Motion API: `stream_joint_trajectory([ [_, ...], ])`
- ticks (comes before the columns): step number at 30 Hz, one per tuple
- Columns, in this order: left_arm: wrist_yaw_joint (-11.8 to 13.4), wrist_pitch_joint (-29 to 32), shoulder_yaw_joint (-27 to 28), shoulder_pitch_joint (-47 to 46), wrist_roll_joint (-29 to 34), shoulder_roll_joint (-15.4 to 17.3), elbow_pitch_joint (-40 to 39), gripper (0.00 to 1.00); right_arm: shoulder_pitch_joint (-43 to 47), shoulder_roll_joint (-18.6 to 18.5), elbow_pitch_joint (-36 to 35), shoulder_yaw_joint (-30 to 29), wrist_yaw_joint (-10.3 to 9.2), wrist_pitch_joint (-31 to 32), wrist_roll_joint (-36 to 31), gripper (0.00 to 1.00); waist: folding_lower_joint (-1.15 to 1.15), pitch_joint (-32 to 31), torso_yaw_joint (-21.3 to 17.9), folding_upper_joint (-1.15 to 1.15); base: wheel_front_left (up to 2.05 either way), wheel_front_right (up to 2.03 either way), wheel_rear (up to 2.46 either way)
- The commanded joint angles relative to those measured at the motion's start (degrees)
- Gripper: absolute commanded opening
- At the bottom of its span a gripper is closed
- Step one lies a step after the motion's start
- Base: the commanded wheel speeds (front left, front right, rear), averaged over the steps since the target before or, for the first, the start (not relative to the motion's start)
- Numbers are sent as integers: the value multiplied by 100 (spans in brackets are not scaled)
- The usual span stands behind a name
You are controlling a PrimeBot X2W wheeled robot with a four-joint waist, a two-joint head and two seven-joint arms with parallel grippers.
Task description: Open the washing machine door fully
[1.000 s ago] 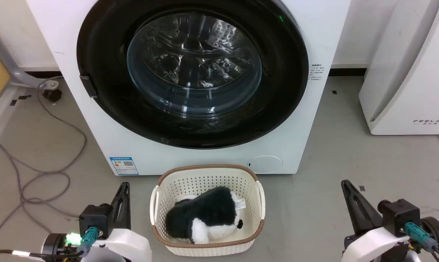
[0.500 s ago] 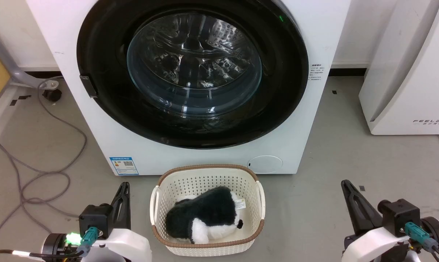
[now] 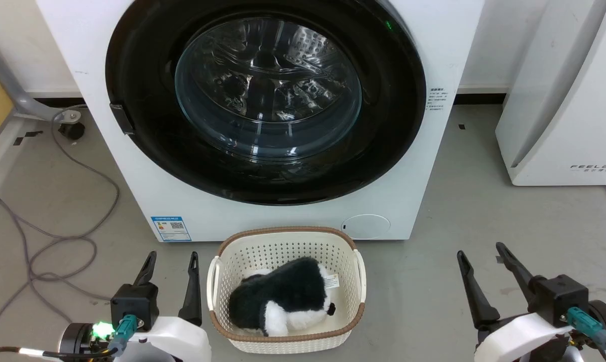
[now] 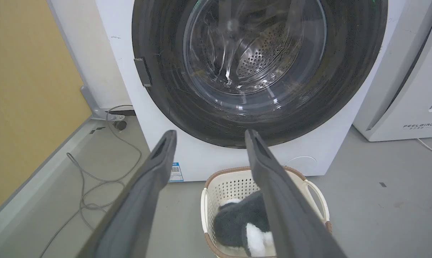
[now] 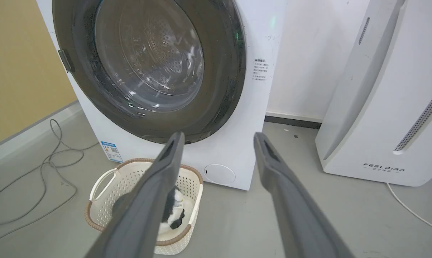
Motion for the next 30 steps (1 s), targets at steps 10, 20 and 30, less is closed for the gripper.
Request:
stream_joint_trajectory([
  [10, 157, -159, -65, -74, -33, 0, 21, 100, -85, 0, -68, -78, 0, -170, 635, 0, 0, 26, 8, 0, 0, 0, 0],
  [20, 263, -303, -101, -227, -32, 6, -12, 100, -676, -16, 434, -446, 1, -244, 2449, 0, 0, 238, 36, 0, 0, 0, 0],
  [30, 362, -422, -119, -496, -16, 18, -96, 100, -1664, -284, 1075, -784, 1, -149, 3537, 0, 0, 653, 106, 0, 0, 0, 0],
])
